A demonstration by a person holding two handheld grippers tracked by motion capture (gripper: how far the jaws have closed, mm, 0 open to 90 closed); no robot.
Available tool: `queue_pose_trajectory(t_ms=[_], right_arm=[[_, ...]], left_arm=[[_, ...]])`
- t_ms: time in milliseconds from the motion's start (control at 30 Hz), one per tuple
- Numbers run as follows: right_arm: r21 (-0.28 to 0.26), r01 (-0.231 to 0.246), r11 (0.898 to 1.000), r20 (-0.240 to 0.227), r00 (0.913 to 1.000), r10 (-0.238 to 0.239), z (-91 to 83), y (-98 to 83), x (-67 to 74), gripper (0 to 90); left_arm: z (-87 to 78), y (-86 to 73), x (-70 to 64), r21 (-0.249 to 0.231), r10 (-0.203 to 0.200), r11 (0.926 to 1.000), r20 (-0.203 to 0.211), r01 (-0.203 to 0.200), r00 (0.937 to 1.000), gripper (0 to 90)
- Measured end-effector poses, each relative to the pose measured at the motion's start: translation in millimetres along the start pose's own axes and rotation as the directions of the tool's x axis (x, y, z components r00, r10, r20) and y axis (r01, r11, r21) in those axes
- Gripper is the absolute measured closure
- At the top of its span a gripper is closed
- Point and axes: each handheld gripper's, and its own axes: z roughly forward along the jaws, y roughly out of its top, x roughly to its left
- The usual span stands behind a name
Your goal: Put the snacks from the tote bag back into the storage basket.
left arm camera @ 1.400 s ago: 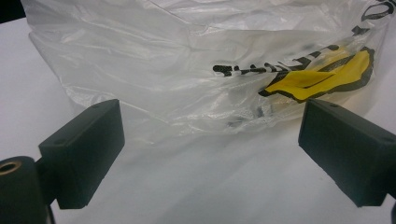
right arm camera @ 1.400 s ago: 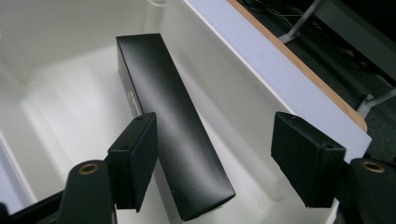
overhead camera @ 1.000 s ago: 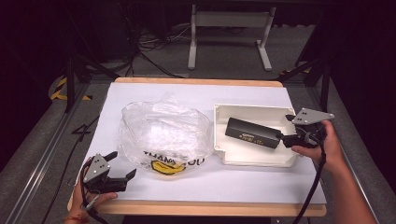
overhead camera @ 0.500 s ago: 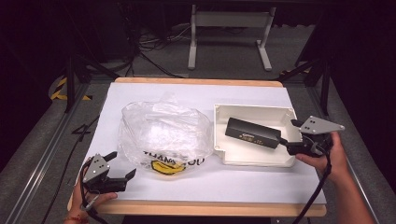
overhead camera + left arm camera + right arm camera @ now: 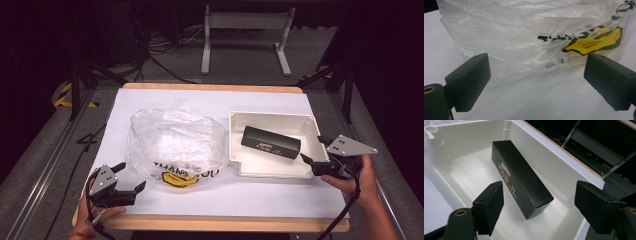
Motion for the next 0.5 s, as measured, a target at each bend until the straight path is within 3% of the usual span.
queue_pose_trajectory(t_ms=[267, 500], right_arm=[[-0.018, -0.023, 1.0, 0.027, 0.9993, 0.024, -7.6, -15.6, 8.3, 23.9], [-0.028, -0.041, 0.999, 0.013, 0.9991, 0.041, -10.7, -33.3, 16.3, 22.9]], left_arm=[[-0.1, 0.3, 0.1, -0.005, 0.0, 1.0, -0.003, 0.0, 1.0, 7.8], [0.4, 0.7, -0.1, -0.006, 0.0, 1.0, -0.003, 0.0, 1.0, 7.8]])
